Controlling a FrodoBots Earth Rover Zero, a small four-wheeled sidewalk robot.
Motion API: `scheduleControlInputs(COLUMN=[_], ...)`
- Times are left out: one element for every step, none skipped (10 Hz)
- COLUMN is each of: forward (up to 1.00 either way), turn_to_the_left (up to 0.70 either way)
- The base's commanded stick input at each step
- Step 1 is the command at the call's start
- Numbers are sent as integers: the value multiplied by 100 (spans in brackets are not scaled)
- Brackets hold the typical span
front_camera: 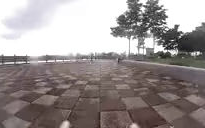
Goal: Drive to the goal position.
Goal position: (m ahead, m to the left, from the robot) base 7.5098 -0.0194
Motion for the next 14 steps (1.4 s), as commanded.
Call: scheduleControlInputs(forward=[70,70,70,70,70,70,70,70,70,70,70,70,70,70], turn_to_the_left=[0,0,0,0,0,0,0,0,0,0,0,0,0,0])
